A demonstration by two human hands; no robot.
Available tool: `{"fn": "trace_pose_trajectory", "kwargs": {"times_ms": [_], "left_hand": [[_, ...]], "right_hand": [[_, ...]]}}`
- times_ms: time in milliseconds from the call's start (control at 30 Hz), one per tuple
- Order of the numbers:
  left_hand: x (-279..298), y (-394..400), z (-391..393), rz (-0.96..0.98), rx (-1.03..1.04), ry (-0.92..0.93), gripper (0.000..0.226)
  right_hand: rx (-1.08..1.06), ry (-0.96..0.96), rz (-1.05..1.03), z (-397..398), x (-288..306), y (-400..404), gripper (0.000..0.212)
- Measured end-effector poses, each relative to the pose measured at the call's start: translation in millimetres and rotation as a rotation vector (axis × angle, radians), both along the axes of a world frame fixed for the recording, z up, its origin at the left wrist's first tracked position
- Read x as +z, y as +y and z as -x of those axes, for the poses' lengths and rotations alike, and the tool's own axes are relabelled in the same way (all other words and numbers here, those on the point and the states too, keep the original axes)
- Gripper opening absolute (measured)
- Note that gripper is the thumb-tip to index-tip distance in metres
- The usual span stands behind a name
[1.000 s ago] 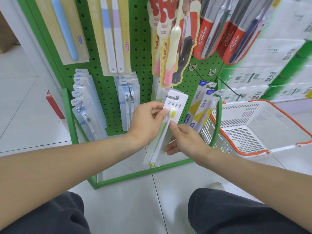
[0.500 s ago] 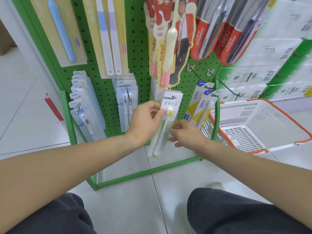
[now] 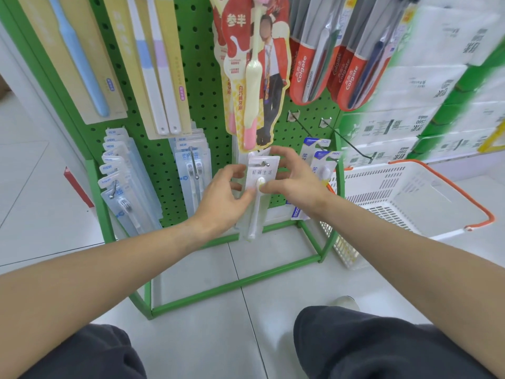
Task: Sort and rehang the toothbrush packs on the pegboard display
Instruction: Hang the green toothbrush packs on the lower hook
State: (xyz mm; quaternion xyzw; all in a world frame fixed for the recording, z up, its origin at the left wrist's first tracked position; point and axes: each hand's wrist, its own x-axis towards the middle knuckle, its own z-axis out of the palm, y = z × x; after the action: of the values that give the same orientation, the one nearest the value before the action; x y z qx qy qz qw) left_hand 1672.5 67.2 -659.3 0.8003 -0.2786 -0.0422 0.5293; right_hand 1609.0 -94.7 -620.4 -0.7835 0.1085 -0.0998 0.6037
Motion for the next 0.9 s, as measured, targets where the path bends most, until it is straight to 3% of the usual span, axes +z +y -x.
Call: {"fn": "trace_pose_trajectory", "kwargs": {"times_ms": [133, 333, 500, 700, 900], "left_hand": [[-1.0, -2.2, -1.0, -0.034, -0.074, -0.017, 0.049], [1.4, -7.7, 0.3, -0.051, -0.008, -0.061, 0.054], [3.9, -6.9, 0.2, -0.072, 0.014, -0.096, 0.047], [9.3, 2.4, -7.8, -0.122, -0.003, -0.127, 0.048], [14.5, 13.0, -11.9, -0.142, -0.029, -0.137, 0.047]], "right_hand": [[-0.020, -0.009, -0.027, -4.4, -2.0, -1.6, 0.066], [0.029, 0.004, -0.044, -1.3, -2.4, -11.2, 0.062], [0.043, 0.073, 0.096, -9.4, -11.6, -22.0, 0.065], [-0.182, -0.122, 0.166, -35.6, -17.7, -23.9, 0.028], [-0.201, -0.149, 0.179, -54.4, -24.3, -26.4, 0.028]]}}
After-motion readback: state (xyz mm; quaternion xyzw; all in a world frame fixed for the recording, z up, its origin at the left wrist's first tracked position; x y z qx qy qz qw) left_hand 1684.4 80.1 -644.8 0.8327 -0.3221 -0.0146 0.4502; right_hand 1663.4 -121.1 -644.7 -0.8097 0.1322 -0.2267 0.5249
